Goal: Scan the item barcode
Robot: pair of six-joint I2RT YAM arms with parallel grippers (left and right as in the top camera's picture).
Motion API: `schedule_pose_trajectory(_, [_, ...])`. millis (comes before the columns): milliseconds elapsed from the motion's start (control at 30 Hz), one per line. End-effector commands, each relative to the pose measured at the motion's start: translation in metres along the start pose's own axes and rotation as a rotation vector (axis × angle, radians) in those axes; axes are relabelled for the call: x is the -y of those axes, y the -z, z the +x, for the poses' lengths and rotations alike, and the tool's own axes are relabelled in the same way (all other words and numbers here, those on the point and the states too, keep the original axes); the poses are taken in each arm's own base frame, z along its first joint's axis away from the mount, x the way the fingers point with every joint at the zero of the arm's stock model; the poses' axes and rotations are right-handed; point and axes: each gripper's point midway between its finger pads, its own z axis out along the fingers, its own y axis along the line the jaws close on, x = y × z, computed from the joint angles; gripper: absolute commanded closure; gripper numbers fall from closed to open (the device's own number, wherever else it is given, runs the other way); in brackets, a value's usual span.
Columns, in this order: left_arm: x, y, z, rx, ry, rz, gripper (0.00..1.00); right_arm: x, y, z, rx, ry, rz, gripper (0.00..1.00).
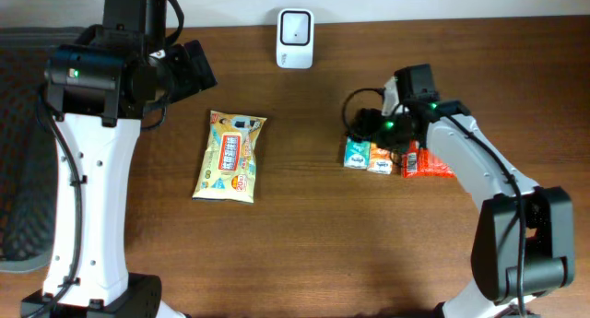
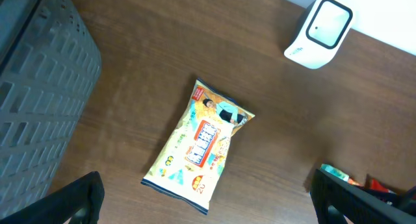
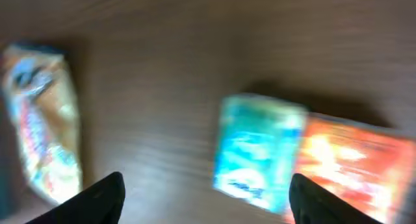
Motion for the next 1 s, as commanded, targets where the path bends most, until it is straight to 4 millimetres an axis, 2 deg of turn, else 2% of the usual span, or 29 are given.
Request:
schedule_pose_trajectory(0, [0.000,0.002,0.000,0.004,-0.008,0.005,0.01,-0.060,-0.006,0.014,-0.021,0.154,-0.149,0.17])
schedule_pose_trajectory(33, [0.000,0.002,0.000,0.004,-0.008,0.005,0.01,-0.082,-0.017,0.021,-0.016,0.217,-0.172,0.16])
schedule_pose_trajectory(100, [0.000,0.002,0.000,0.004,-0.008,0.005,0.01,-0.111,-0.050,0.032,0.009,0.279,-0.164,0.01])
schedule_pose_trajectory(133, [0.000,0.002,0.000,0.004,-0.008,0.005,0.01,-0.128,-0.065,0.040,0.011,0.327,-0.193,0.01])
schedule_pose_trajectory(233, [0.000,0.002,0.000,0.004,-0.008,0.005,0.01,-0.160,-0.101,0.060,0.016,0.419,-0.261,0.01])
schedule_pose_trajectory(300, [0.000,0.002,0.000,0.004,-0.008,0.005,0.01,-0.174,-0.116,0.076,0.004,0.459,-0.287,0.01])
schedule_pose_trajectory(433, [0.000,0.002,0.000,0.004,-0.008,0.005,0.01,-0.186,-0.150,0.106,-0.065,0.429,-0.358,0.01])
schedule_pose_trajectory(467, [0.000,0.002,0.000,0.004,-0.008,0.005,0.01,-0.182,-0.158,0.108,-0.078,0.388,-0.352,0.04])
schedule_pose_trajectory(500, [0.000,0.002,0.000,0.004,-0.008,0.005,0.01,-0.177,-0.163,0.109,-0.088,0.367,-0.343,0.30])
schedule_pose_trajectory(567, [0.000,0.002,0.000,0.004,-0.008,0.005,0.01,-0.176,-0.163,0.106,-0.083,0.364,-0.342,0.67])
schedule_pose_trajectory(600, [0.000,0.002,0.000,0.004,-0.008,0.005,0.01,-0.167,-0.159,0.094,-0.088,0.320,-0.358,0.96])
schedule_pose_trajectory(700, [0.000,0.002,0.000,0.004,-0.008,0.005,0.01,-0.154,-0.145,0.078,-0.133,0.239,-0.423,0.96])
schedule_pose_trajectory(767, [0.000,0.002,0.000,0.004,-0.008,0.005,0.01,-0.120,-0.117,0.055,-0.184,0.089,-0.422,0.96])
schedule_pose_trajectory(833, [0.000,0.002,0.000,0.004,-0.008,0.005,0.01,-0.097,-0.085,0.043,-0.216,0.074,-0.470,0.96])
schedule_pose_trajectory(900, [0.000,0.002,0.000,0.004,-0.008,0.005,0.01,-0.065,-0.068,0.036,-0.228,0.031,-0.436,0.96])
schedule_pose_trajectory(933, [0.000,0.002,0.000,0.004,-0.008,0.005,0.01,-0.056,-0.059,0.035,-0.221,0.054,-0.429,0.96])
schedule_pose_trajectory(967, [0.000,0.002,0.000,0.004,-0.008,0.005,0.01,-0.057,-0.052,0.034,-0.212,0.077,-0.421,0.96])
